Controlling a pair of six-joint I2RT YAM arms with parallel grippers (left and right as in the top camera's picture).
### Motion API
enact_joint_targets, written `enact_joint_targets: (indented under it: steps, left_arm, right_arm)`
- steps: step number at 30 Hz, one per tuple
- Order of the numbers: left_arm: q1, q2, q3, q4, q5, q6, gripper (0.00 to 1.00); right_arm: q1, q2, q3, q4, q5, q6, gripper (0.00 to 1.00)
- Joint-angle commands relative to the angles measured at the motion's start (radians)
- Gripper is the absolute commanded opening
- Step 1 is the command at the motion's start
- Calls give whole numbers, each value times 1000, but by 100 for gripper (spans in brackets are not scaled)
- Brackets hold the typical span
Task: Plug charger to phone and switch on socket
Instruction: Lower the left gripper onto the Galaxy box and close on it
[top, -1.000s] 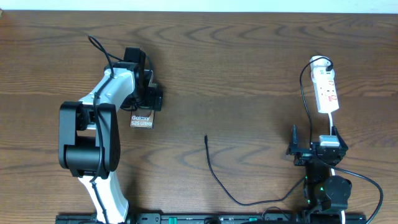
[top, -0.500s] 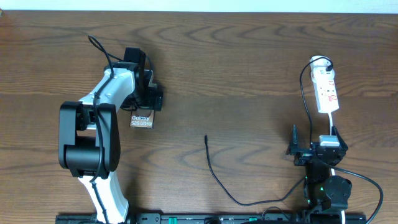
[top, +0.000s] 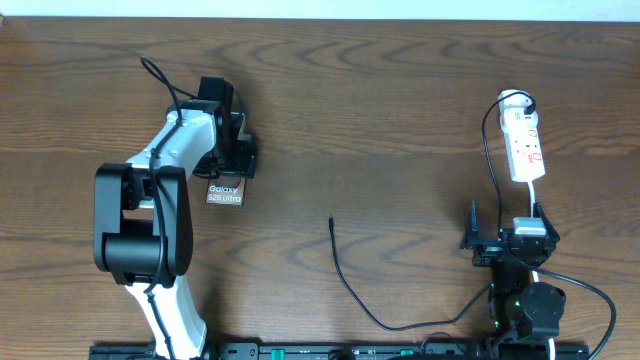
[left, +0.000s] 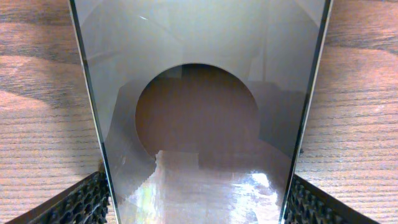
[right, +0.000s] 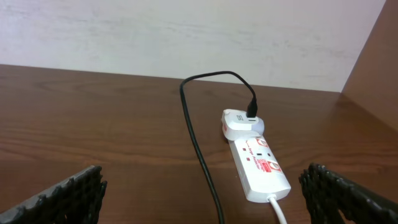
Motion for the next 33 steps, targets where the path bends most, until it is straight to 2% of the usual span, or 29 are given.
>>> enact_joint_targets:
  steps: [1,8,19,33]
  left_arm:
    - [2,23,-37,-9,29,2,83]
    - [2,23,-37,-5,29,2,82]
    - [2,23,-37,-5,29,2,74]
    - [2,23,-37,-5,29,2,73]
  right_arm:
    - [-7,-6,-2,-4,-2,-13,99]
    - [-7,-6,-2,-4,-2,-13,99]
    - [-7,-6,-2,-4,-2,-13,99]
    - [-7,-6,-2,-4,-2,-13,99]
